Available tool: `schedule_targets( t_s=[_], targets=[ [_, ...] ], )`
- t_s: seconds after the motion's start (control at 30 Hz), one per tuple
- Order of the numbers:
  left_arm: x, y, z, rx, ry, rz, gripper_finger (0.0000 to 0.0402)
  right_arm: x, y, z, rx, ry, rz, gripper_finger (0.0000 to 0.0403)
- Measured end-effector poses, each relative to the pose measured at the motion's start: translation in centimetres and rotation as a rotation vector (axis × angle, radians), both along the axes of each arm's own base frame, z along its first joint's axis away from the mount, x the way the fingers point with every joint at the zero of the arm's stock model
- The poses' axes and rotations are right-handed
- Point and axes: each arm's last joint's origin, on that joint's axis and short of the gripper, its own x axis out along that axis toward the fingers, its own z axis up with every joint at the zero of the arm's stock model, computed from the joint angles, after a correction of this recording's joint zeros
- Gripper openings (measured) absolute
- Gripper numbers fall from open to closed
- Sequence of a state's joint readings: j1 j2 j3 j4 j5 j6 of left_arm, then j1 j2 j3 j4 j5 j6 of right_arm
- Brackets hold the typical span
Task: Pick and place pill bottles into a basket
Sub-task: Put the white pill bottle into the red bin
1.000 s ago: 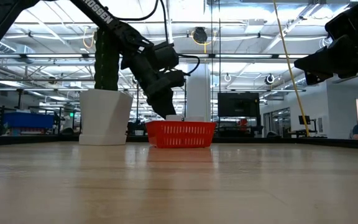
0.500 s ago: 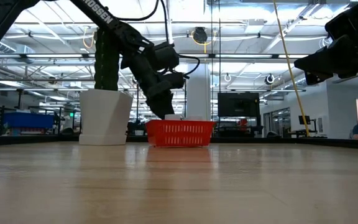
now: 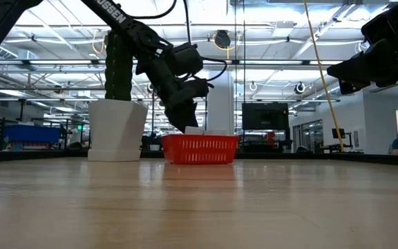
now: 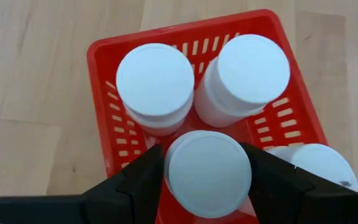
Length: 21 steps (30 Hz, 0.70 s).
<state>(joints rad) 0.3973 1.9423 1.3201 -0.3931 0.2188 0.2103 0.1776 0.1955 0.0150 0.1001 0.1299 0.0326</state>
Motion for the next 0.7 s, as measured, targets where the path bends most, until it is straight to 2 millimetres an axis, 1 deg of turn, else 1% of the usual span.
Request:
schedule_targets(
  t_s=[0.13,0.4,0.5,0.7],
  targets=[
    [0.2,-0.36,0.01,0.048,0.016,0.027,0.021,0.0,0.0,0.0,0.0,0.0,0.0,0.0],
    [0.25,-0.49,0.01,0.055,0.017,0.02,0.0215,0.0,0.0,-0.01,0.0,0.001,0.0,0.0],
    [0.25,-0.5,0.01,0.053,0.017,0.019,0.0234,0.0,0.0,-0.01,0.0,0.0,0.0,0.0],
    [0.28,-0.44,0.1,0.098,0.026,0.043,0.029,0.0,0.0,0.0,0.0,0.0,0.0,0.0]
  ],
)
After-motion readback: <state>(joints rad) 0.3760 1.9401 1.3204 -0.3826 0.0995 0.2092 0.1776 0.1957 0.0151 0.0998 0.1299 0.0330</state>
